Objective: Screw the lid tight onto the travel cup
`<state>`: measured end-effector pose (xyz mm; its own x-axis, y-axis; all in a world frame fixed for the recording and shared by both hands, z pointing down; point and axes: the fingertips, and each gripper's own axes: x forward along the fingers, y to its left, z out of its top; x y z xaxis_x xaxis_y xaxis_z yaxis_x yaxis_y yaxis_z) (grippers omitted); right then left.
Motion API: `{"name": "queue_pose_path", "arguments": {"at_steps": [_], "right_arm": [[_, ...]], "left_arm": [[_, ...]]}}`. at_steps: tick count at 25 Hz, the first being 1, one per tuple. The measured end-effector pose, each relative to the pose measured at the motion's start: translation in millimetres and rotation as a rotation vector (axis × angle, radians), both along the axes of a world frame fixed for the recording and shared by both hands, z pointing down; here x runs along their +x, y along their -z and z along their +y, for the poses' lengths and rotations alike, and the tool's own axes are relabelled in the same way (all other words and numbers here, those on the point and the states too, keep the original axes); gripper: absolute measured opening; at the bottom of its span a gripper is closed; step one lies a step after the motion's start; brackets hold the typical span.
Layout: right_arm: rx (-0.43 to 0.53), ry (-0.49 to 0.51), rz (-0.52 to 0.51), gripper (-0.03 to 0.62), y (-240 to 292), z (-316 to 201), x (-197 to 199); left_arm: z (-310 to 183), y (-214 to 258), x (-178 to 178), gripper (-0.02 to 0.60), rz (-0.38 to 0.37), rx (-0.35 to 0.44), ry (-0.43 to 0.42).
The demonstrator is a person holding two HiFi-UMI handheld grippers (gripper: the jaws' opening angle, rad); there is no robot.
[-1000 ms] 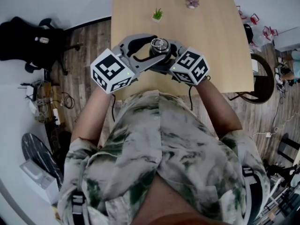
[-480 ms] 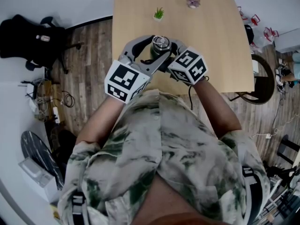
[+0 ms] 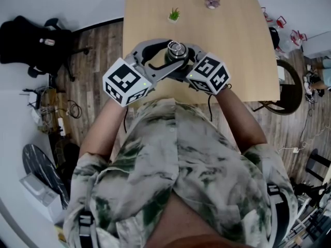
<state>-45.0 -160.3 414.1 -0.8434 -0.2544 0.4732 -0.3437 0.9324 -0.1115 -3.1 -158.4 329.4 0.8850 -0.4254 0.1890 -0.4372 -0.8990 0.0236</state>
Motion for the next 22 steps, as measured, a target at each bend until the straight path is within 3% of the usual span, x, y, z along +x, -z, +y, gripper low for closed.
{"name": "queue_pose_path", "arguments": {"at_steps": [3, 6, 18, 22], "right_arm": [[0.002, 0.017, -0.007, 0.405, 1, 3, 0], [-0.007, 0.007, -0.013, 0.405, 2, 1, 3], [-0.024, -0.073, -0.004, 0.405, -2, -10, 7], [-0.025, -0.078, -0.001, 0.405, -3, -9, 5]], "left_arm": [[3, 2, 0, 0.249, 0.016, -0.005, -0.056], [-1, 1, 3, 0.250, 0.012, -0.016, -0.054], [-10, 1, 6, 0.253, -0.005, -0.029, 0.238], [-9, 0, 6, 0.255, -0.017, -0.005, 0.284]]}}
